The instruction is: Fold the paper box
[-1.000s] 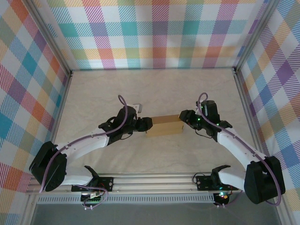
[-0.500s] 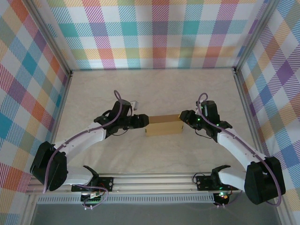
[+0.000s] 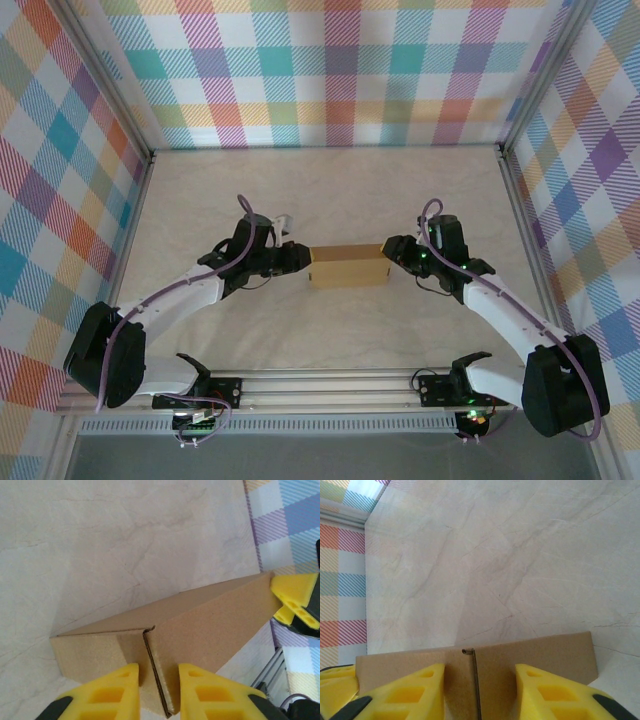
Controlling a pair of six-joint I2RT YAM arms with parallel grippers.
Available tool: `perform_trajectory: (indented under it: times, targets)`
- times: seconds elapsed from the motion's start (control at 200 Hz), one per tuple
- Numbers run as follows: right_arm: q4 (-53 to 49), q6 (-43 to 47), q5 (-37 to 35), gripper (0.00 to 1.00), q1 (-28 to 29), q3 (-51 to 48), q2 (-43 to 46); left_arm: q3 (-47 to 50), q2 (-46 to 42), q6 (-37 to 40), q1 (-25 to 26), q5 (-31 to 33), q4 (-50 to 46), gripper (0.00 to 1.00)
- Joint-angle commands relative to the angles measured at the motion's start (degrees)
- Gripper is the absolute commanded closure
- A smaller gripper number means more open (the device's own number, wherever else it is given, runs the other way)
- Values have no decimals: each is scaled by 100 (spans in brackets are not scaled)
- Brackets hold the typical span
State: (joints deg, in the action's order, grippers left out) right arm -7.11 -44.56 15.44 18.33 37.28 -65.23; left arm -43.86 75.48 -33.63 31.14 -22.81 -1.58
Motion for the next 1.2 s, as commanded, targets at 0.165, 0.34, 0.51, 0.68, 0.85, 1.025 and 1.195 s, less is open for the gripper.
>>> perform_trajectory:
  times: [0.165,0.34,0.51,0.68,0.85,1.025,1.195]
  targets:
    - [-387,-36,-103,66,8,-156,-25,512,234,-3,-143,52,-255,97]
    - [-420,-62,-24,57,12,-32,16,343,186,135,-143,132,-396,67]
    - [-566,-29,-67,39,5,248,154,-219,143,318,-143,398,-898,42]
    - [-951,907,-291,16,8,655,240,-756,202,490,-147,557,-1178,21]
    - [-1298,3674,251,6,8,1426,154,-1124,335,506,-216,777,-1368,10]
    - [-2154,6870,1135,3,418,2425,-417,-1142,336,306,-727,656,-1334,7]
    - [-3506,8947,1368,6,1021,3509,-1544,-1165,258,349,-1247,515,-1681,7]
